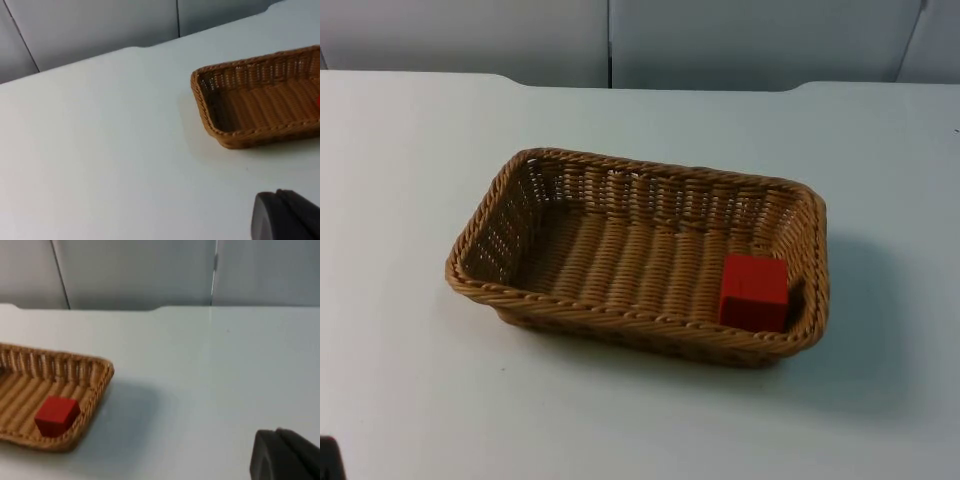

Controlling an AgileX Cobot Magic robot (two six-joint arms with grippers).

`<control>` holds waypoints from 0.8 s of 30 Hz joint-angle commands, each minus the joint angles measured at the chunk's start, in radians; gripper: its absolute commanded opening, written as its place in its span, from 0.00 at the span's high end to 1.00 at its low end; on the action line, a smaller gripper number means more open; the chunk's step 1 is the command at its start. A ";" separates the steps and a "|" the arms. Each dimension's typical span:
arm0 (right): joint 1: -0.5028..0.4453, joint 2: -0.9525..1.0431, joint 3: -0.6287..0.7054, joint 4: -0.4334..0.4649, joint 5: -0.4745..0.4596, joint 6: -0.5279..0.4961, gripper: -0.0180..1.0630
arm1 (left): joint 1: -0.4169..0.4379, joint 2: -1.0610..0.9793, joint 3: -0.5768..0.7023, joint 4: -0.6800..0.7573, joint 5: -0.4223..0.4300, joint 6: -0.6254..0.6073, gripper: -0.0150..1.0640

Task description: Pick up the basket with the left hand and place the cube into the basket with the right hand.

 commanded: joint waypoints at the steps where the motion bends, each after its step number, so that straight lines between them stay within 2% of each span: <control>1: 0.022 0.000 0.041 -0.020 -0.019 -0.015 0.98 | -0.020 -0.004 0.011 0.002 0.007 -0.014 0.99; 7: 0.043 0.000 0.146 -0.003 -0.035 -0.003 0.98 | -0.074 -0.004 0.012 0.088 0.007 -0.078 0.99; 12: 0.091 0.000 0.141 0.003 -0.035 -0.003 0.98 | -0.116 -0.004 0.012 0.143 0.007 -0.133 0.99; 17: 0.141 0.000 0.144 0.058 -0.035 0.016 0.98 | -0.123 -0.004 0.035 0.151 0.007 -0.184 0.99; 20: 0.145 0.000 0.145 0.096 -0.039 0.016 0.98 | -0.123 -0.004 0.096 0.137 -0.049 -0.211 0.99; 24: 0.143 0.000 0.145 0.102 -0.039 0.016 0.98 | -0.121 -0.004 0.126 0.135 -0.081 -0.211 0.99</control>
